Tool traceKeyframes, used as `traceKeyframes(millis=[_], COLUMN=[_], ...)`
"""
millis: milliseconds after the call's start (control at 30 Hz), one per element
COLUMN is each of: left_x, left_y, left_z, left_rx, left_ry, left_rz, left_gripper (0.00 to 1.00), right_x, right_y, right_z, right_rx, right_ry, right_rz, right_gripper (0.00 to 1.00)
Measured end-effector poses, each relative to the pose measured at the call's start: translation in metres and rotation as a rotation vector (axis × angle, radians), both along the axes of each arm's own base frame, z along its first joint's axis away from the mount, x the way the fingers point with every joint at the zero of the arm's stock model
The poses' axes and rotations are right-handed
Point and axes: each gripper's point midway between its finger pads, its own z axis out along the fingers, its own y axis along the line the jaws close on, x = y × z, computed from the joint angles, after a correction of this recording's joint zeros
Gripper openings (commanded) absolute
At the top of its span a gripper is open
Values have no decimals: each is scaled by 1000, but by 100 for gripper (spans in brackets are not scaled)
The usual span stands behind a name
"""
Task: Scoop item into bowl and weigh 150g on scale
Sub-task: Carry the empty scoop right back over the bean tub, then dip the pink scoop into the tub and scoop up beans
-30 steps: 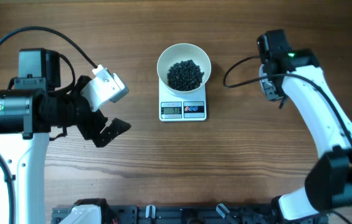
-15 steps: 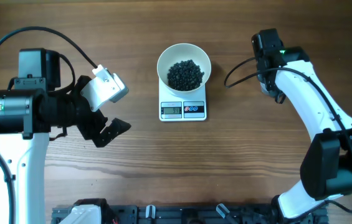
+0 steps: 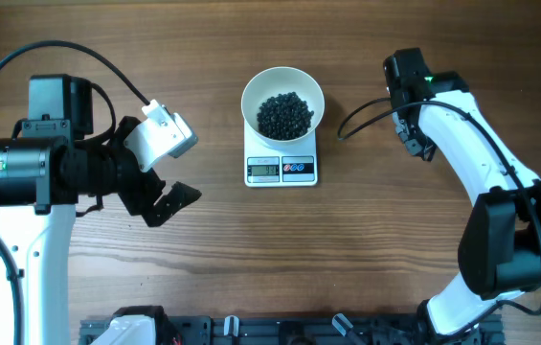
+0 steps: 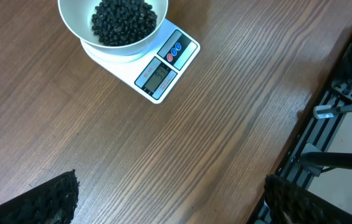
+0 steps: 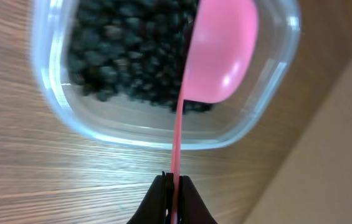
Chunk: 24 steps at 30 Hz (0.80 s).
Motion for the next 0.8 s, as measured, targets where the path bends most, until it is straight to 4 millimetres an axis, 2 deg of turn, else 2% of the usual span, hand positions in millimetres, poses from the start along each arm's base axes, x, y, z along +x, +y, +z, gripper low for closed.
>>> traceKeyframes(millis=[200,500,800], left_x=[0,0,0], left_y=[0,0,0], left_z=[0,0,0], left_rx=[0,0,0], left_ry=[-1,-1,-1], left_rz=[0,0,0], left_gripper=[100,100,100], right_x=[-1,5,-8], right_y=[13,22,16], right_z=[-9,-7,-5], right_rx=[100,172,343], right_ry=[14,-44,-34], right_rz=[2,-32,-132], right_gripper=[4,4,4])
